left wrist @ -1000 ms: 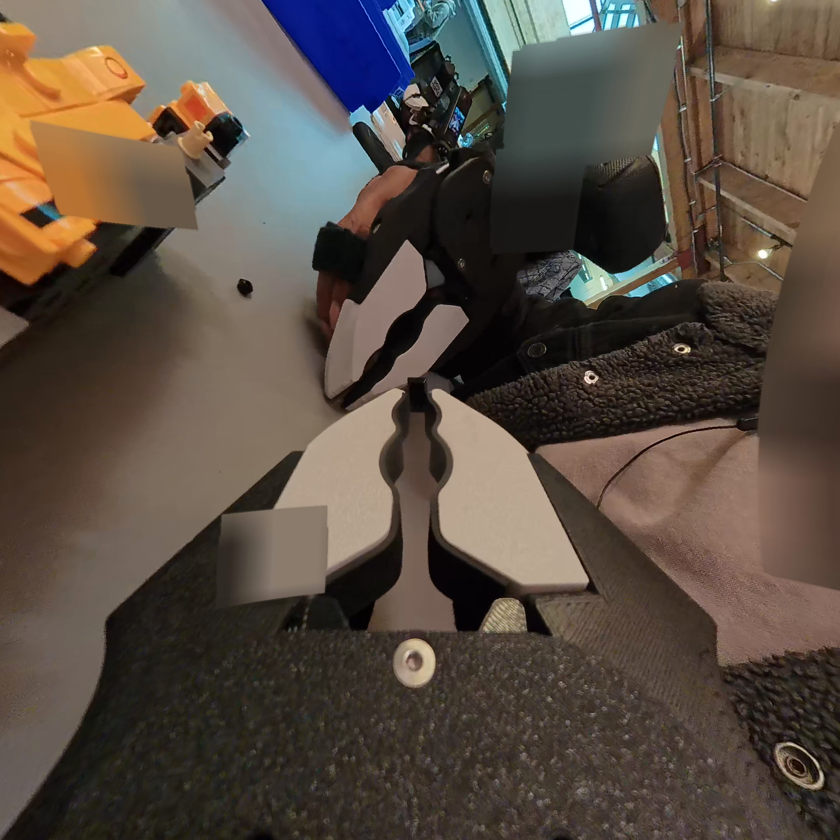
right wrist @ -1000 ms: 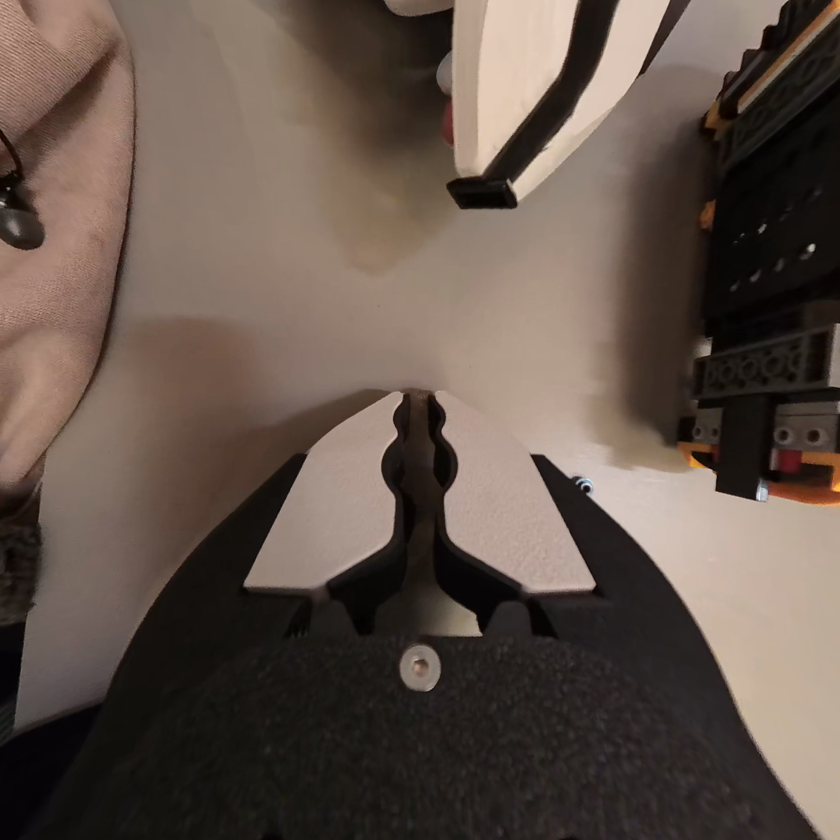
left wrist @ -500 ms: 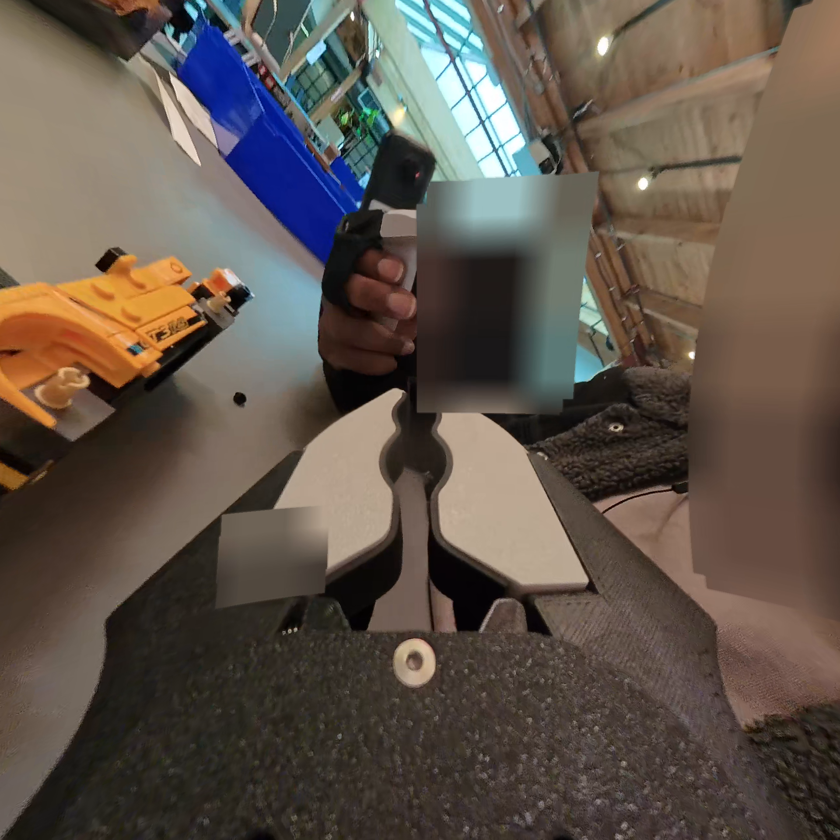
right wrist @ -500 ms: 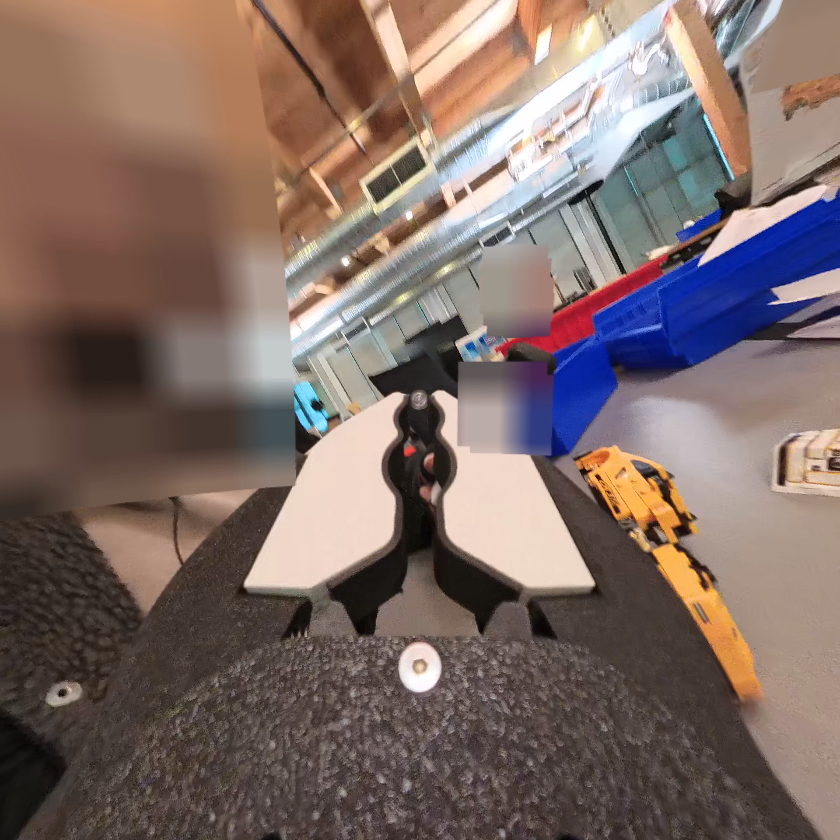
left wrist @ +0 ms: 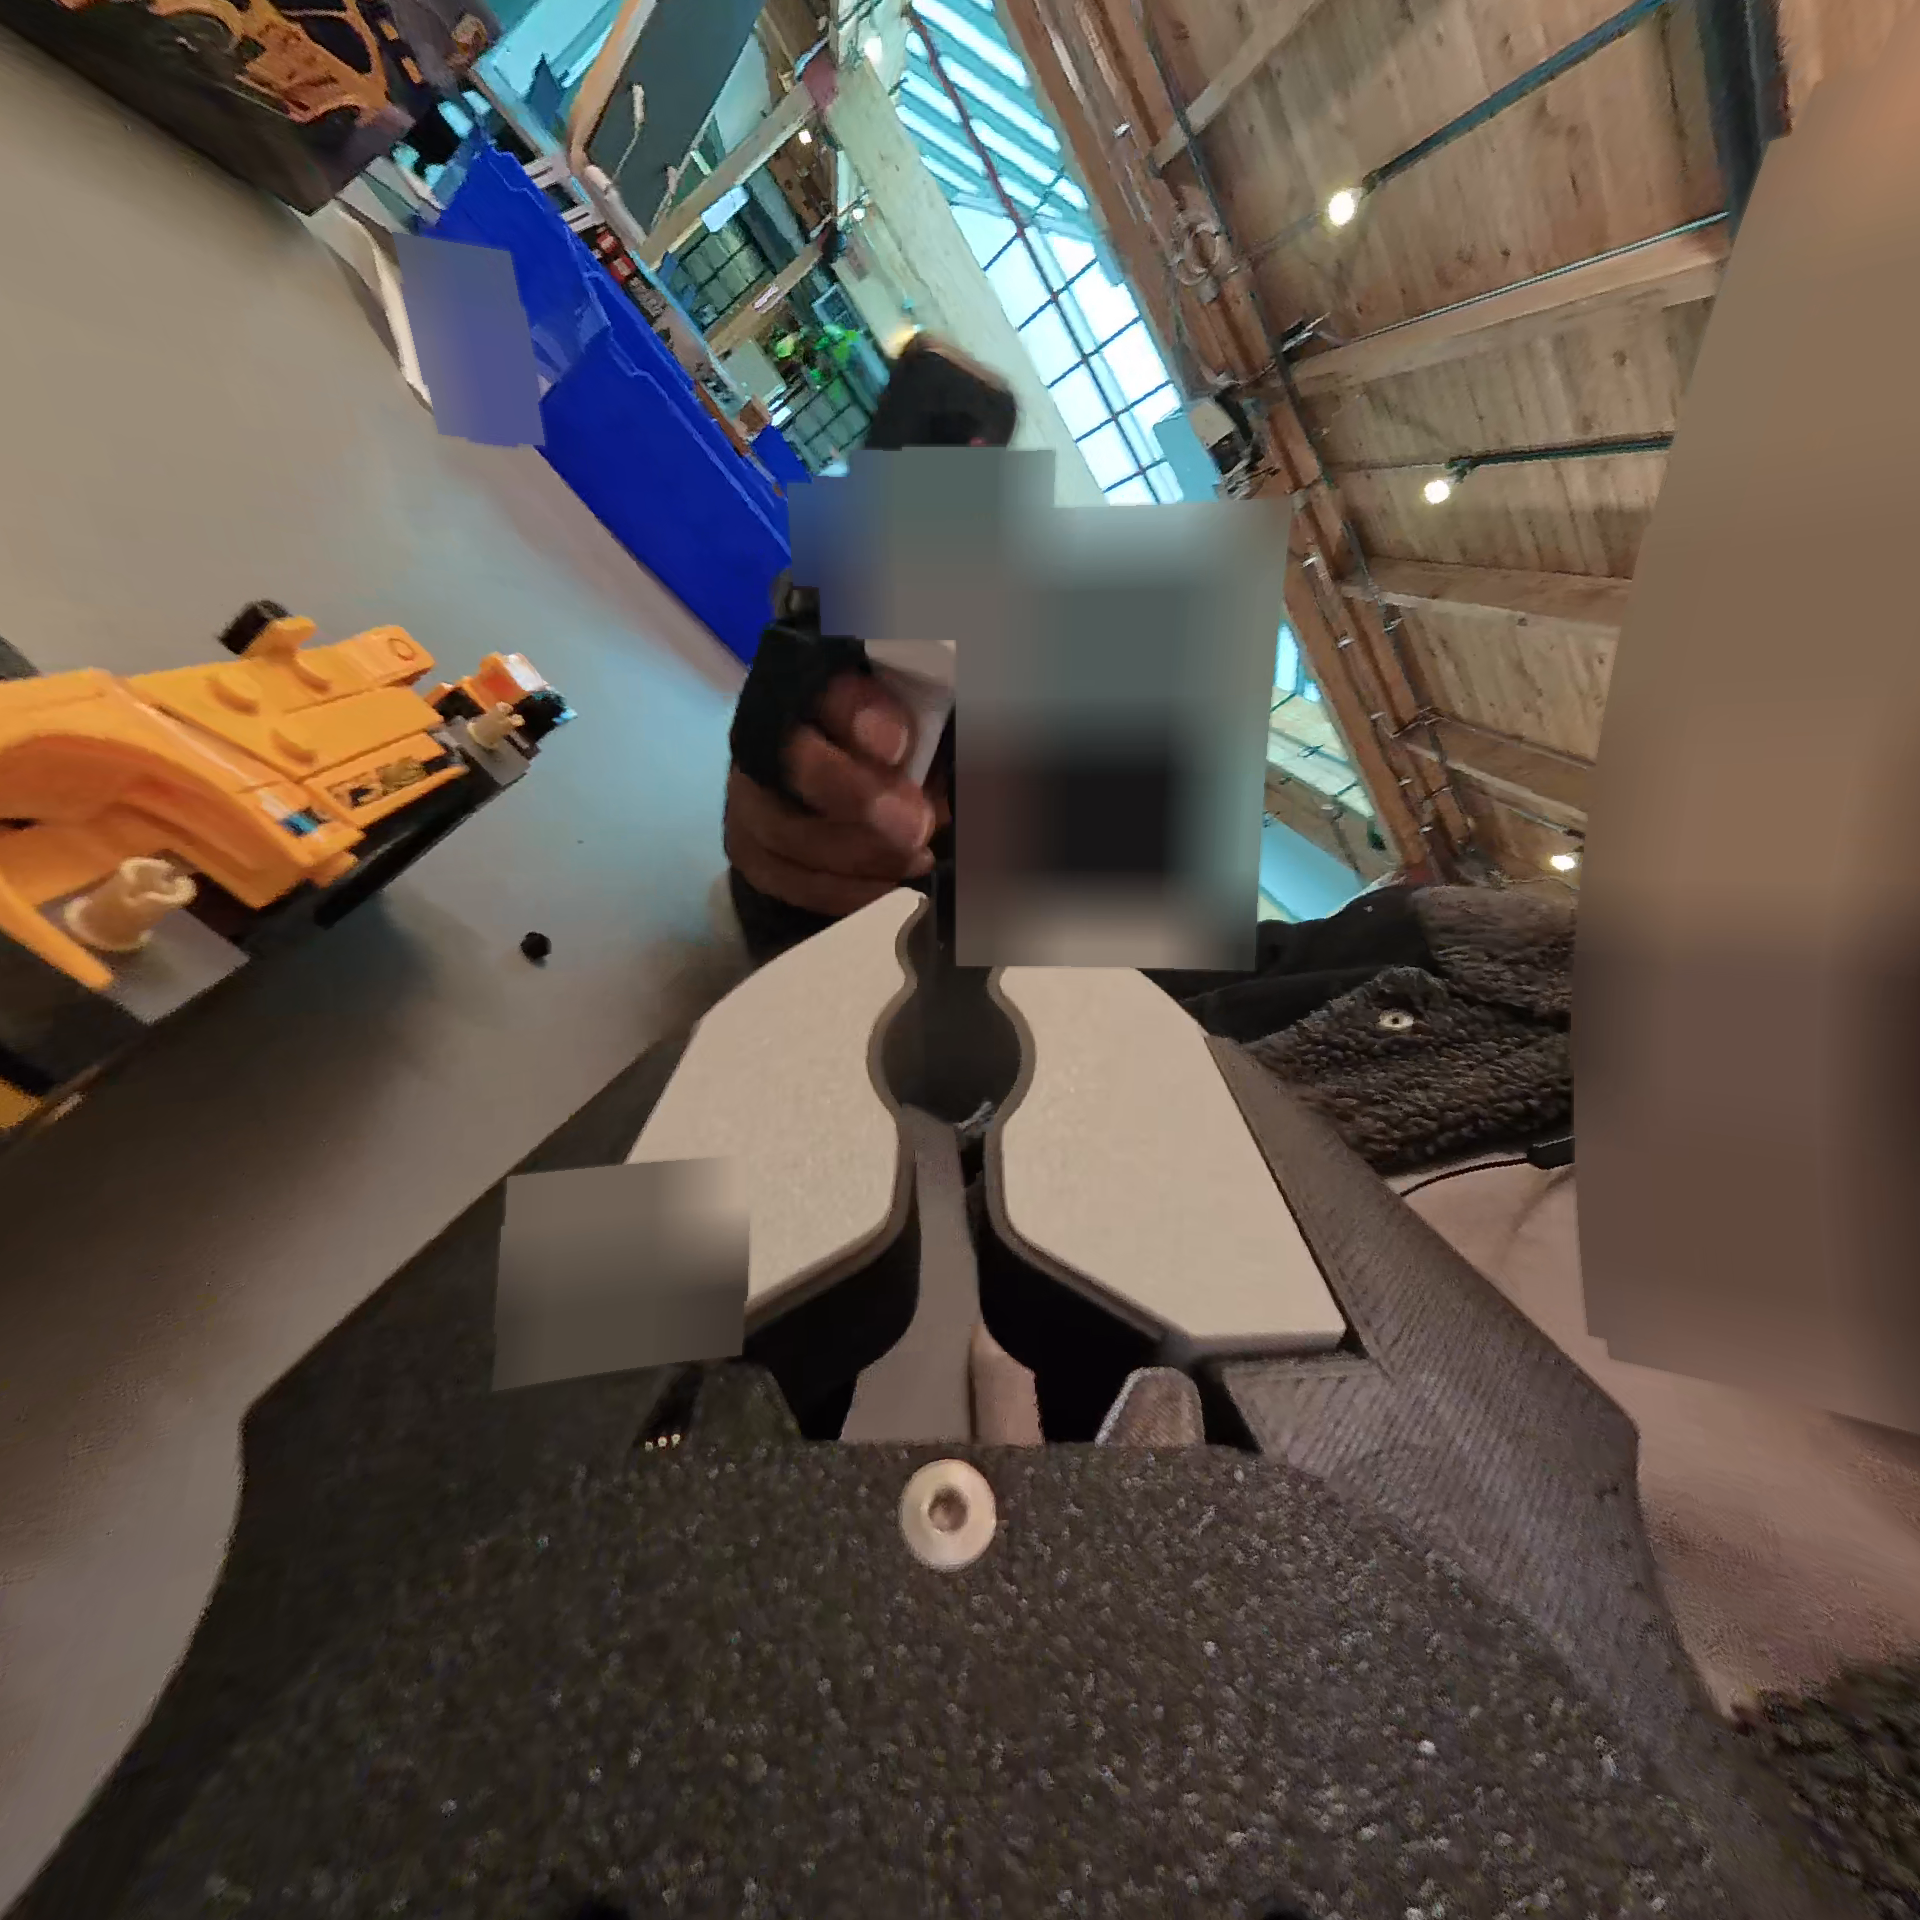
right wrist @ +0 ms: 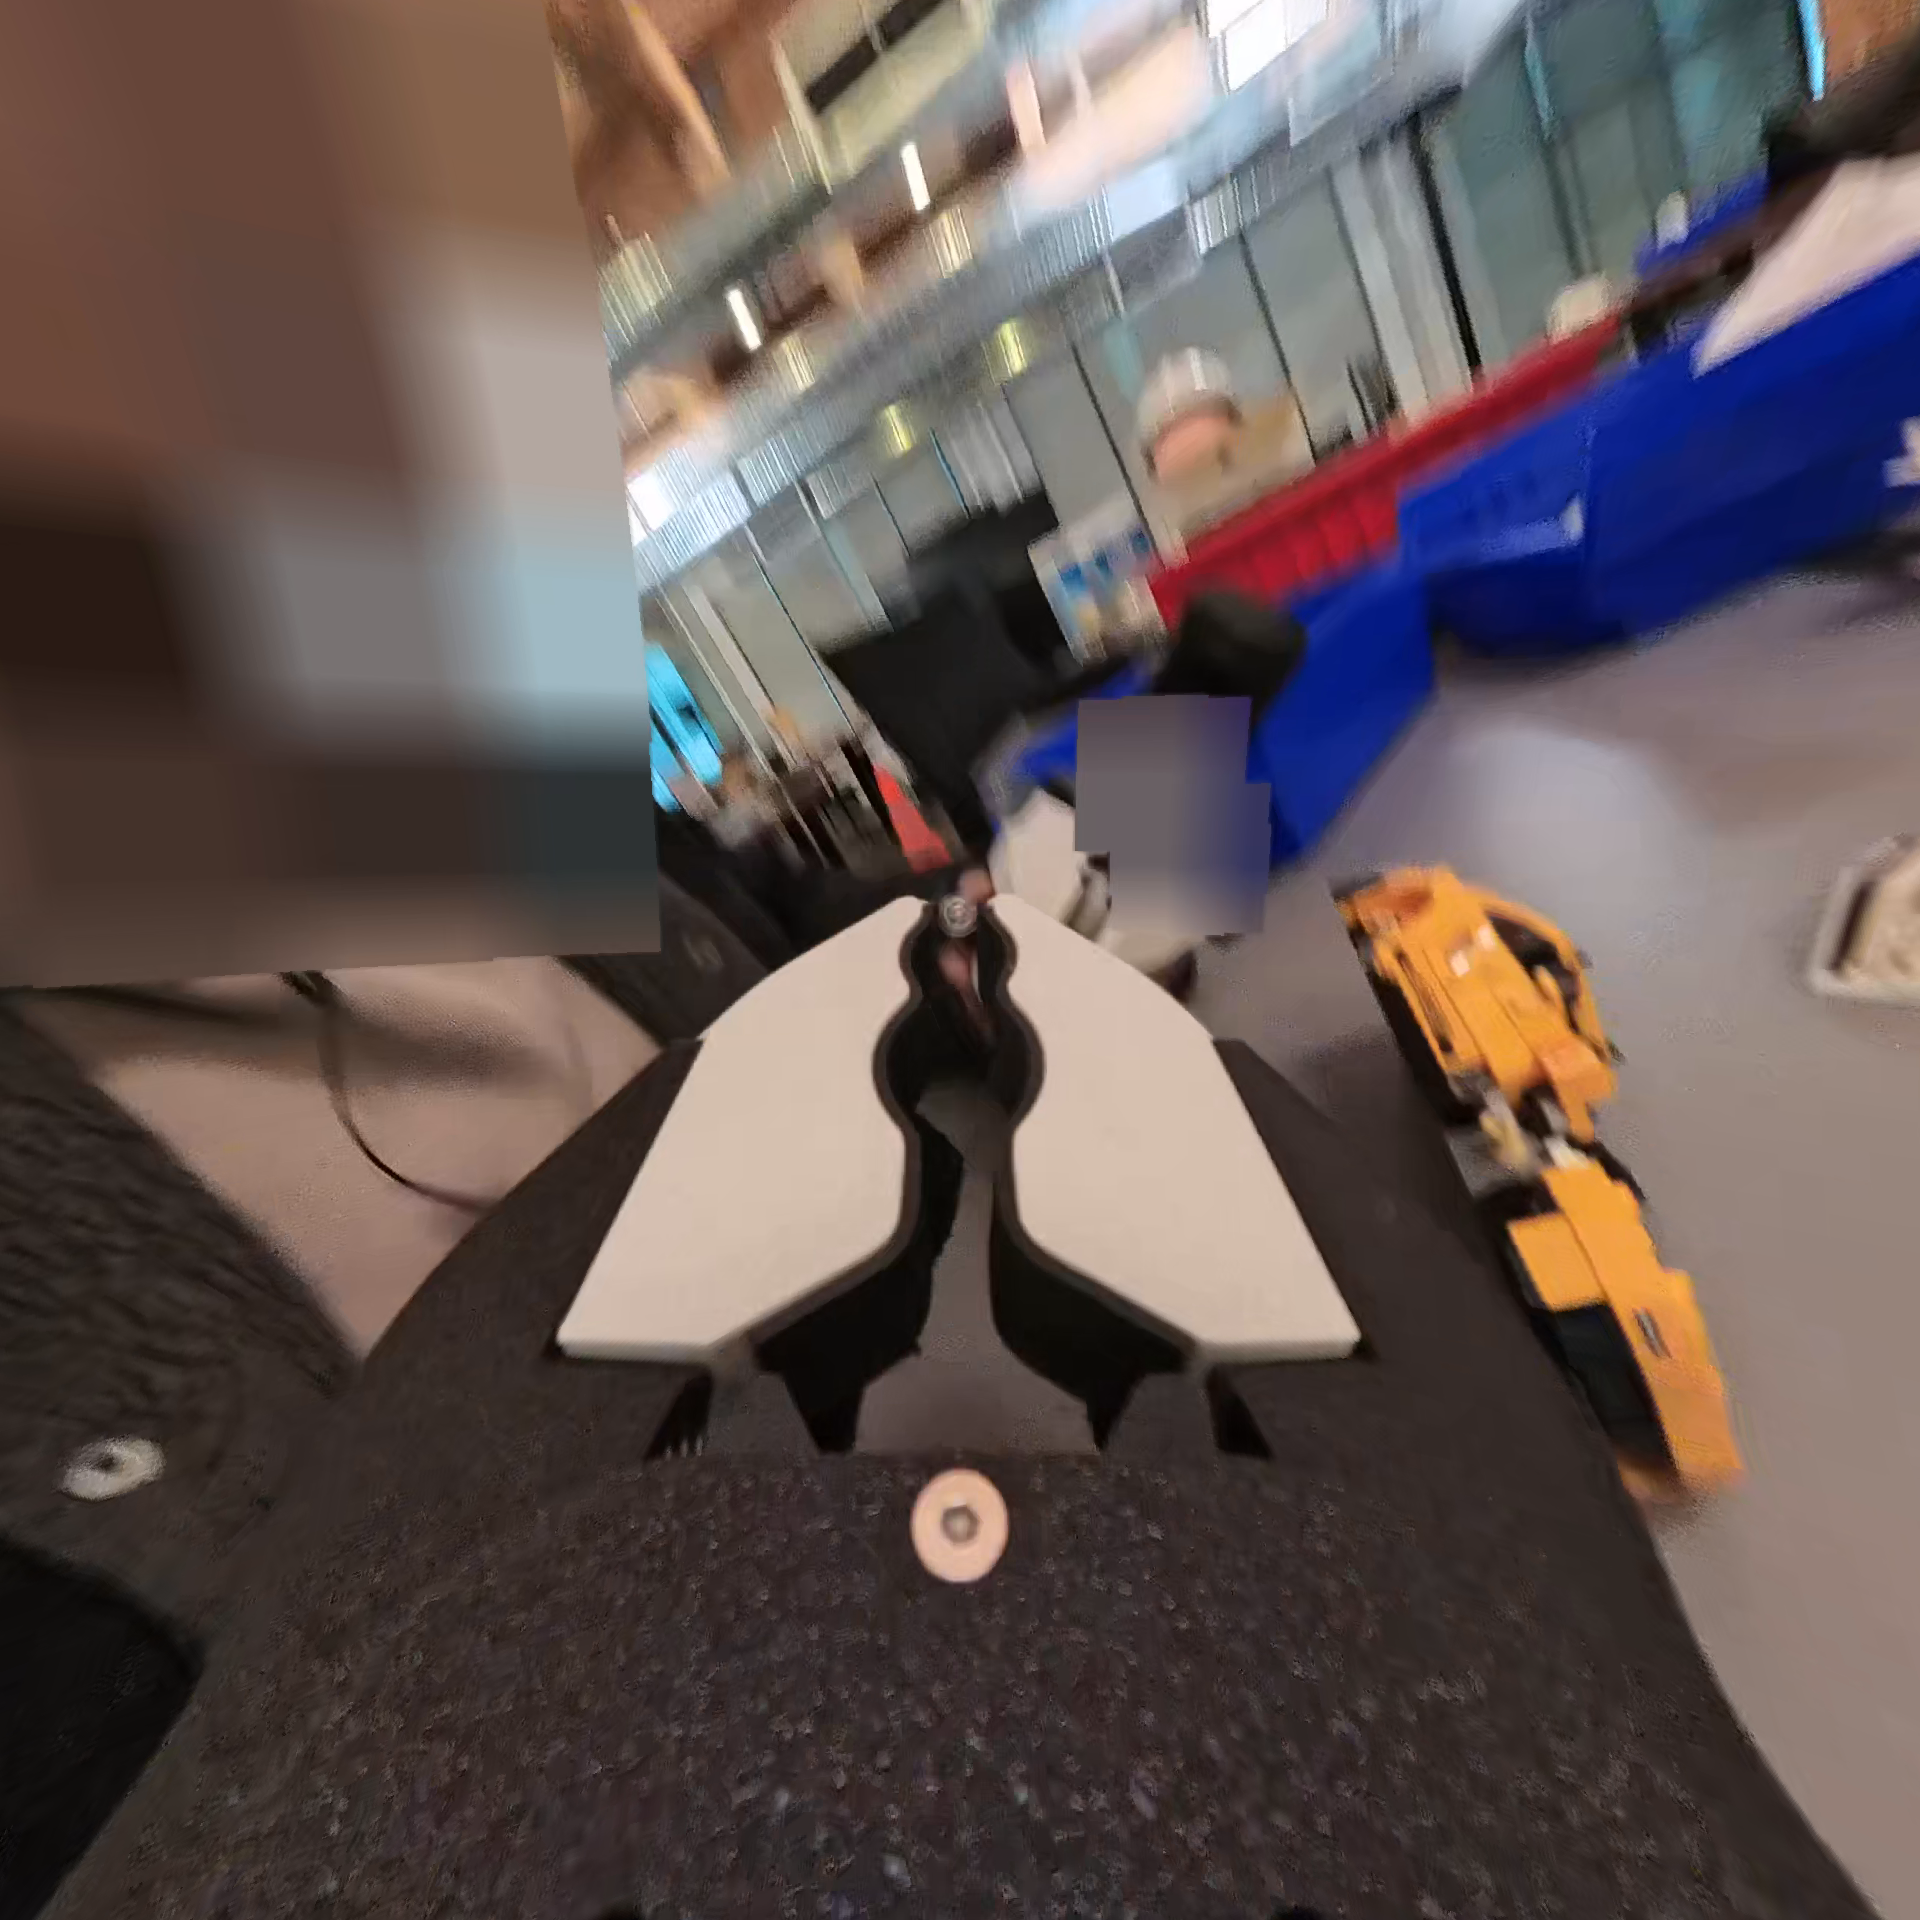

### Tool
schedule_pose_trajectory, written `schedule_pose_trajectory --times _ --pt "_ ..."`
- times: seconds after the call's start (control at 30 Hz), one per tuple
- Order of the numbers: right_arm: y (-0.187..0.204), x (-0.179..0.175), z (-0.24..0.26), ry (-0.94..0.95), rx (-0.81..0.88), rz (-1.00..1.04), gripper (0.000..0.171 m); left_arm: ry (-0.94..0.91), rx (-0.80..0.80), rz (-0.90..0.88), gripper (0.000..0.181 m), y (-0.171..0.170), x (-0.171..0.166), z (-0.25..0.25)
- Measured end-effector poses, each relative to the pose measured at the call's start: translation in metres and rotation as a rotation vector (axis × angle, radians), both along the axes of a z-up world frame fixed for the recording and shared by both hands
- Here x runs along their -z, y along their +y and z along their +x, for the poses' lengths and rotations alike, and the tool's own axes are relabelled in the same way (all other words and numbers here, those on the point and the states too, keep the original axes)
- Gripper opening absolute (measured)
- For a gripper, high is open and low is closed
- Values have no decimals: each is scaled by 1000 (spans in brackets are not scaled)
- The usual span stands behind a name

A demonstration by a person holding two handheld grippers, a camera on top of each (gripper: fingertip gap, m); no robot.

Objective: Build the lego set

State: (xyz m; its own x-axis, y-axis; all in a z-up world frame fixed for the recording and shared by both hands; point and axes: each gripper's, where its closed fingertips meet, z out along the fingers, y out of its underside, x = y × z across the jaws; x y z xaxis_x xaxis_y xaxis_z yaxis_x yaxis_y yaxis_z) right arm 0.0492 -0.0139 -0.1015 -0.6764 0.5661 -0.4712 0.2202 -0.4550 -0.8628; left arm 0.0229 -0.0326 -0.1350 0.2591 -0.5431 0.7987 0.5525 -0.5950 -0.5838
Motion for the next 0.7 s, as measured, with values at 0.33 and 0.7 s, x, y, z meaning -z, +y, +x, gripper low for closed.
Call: schedule_pose_trajectory --times 0.33,0.7 --pt "-30 131 8 -381 -69 1030 7 920 80 90 6 -12 76 16" --pt "-39 145 12 -402 -108 1145 15 1249 201 148 6 -21 104 32"
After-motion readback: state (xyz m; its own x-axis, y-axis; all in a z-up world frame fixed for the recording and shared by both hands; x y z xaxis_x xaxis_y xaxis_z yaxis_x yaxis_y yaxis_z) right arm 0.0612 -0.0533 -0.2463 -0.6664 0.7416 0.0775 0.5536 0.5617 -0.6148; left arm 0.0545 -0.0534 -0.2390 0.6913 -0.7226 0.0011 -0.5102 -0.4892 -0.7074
